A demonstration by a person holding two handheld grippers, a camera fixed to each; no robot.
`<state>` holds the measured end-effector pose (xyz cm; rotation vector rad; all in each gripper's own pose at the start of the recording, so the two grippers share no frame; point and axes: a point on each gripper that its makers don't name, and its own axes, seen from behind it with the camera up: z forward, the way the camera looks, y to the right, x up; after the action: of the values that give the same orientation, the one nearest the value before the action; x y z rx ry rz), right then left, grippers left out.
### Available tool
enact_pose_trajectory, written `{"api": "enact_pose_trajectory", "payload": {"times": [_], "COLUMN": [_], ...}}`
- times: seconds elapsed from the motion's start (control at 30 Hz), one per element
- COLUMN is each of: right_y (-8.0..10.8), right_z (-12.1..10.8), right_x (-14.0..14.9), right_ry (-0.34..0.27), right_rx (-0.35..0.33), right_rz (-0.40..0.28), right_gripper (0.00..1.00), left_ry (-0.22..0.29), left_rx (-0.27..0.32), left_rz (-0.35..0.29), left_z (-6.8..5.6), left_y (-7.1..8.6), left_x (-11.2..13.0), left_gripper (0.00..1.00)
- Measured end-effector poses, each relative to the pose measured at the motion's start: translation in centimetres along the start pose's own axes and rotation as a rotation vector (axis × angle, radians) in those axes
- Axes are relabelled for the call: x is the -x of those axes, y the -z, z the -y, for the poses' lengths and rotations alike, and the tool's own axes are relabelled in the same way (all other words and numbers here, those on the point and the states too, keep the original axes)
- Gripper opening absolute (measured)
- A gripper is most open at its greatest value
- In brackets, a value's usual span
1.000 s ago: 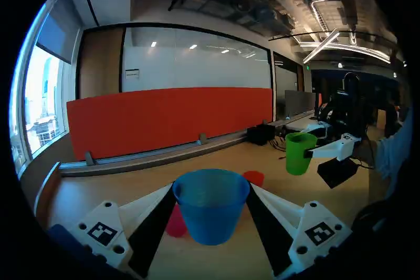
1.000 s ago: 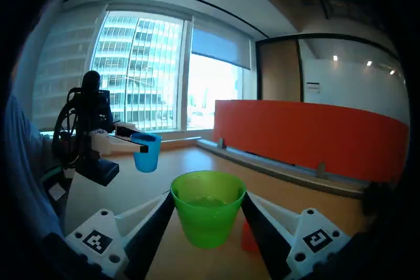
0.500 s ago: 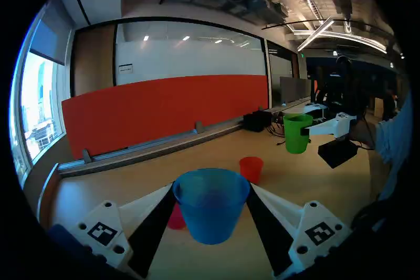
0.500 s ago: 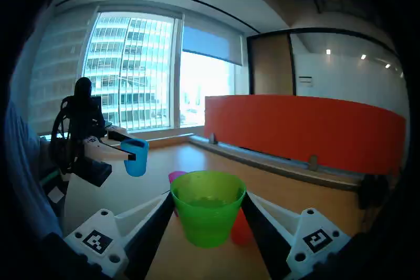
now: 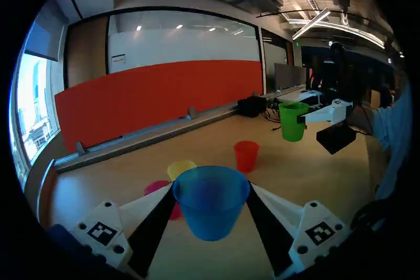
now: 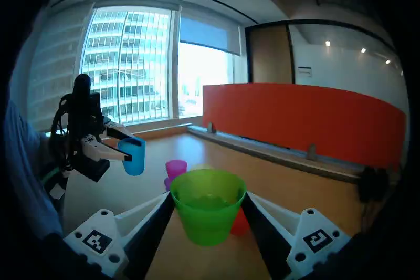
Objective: Pour water
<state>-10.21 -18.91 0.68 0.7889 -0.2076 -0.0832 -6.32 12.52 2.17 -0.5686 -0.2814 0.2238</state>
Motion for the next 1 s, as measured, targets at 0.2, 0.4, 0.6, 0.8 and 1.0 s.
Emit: {"api": "enact_pose_trajectory", "payload": {"times": [0.2, 0.4, 0.6, 0.8, 1.0], "right_y": [0.2, 0.2, 0.3, 0.5, 0.5], "right_z": [-0.3, -0.8, -1.2, -1.7, -2.1], "right_x": [1.4, 3.0, 4.4, 5.8, 6.8], "right_ry": [0.001, 0.001, 0.010, 0.025, 0.029], "right_rx": [-0.013, -0.018, -0.022, -0.023, -0.021], "right_rz": [0.048, 0.097, 0.148, 0.201, 0.232], "right_gripper": [0.90, 0.90, 0.91, 0.91, 0.91], "left_ry": [-0.020, -0.038, -0.048, -0.063, -0.058], "left_rx": [0.014, 0.034, 0.054, 0.064, 0.082], "left_rz": [0.053, 0.111, 0.169, 0.219, 0.269], "left_z": [-0.6, -1.1, -1.4, -1.4, -1.6], "left_y": [-0.4, -0.7, -1.1, -1.4, -2.0], "left_x": [1.7, 3.4, 5.3, 6.9, 8.4], "left_gripper": [0.89, 0.89, 0.89, 0.89, 0.90]}}
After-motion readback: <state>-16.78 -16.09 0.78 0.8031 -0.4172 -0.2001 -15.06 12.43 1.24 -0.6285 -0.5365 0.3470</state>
